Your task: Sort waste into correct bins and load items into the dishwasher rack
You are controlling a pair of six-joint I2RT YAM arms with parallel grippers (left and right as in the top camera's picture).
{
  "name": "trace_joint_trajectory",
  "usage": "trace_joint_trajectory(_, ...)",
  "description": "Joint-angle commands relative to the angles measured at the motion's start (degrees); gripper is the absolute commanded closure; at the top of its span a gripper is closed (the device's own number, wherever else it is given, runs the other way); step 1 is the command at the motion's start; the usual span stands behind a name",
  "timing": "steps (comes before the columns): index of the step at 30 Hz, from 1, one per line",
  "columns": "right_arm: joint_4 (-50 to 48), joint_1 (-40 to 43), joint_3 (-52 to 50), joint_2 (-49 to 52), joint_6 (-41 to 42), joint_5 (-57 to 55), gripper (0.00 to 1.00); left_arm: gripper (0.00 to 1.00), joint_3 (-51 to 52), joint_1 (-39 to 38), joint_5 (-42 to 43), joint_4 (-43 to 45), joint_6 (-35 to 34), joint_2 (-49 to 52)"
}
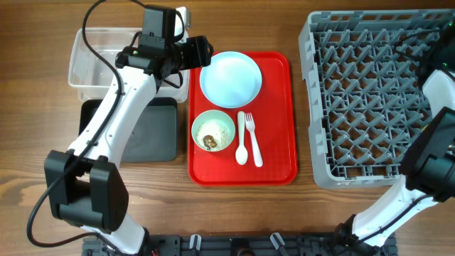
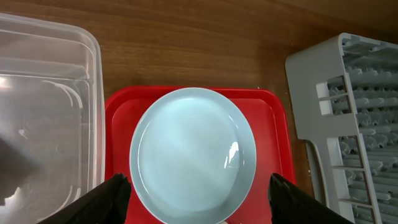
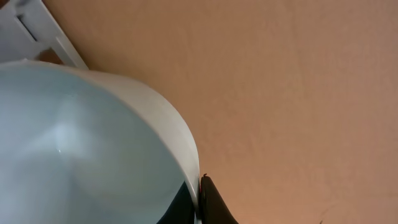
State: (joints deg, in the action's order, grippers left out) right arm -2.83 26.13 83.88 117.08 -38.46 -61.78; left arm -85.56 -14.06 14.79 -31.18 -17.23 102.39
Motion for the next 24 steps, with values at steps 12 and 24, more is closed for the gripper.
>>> trace_joint_trajectory(12, 5.97, -9.79, -0.17, -0.48, 8.61, 12.17, 0.45, 0.29, -0.20, -0.07, -0.50, -0.70, -0.09, -1.44)
trace_joint_trajectory(24, 39.30, -16.04, -0.17, -26.36, 38.64, 83.54, 0.44, 0.26, -0.20, -0.07, -0.81, -10.91, -0.13, -1.44)
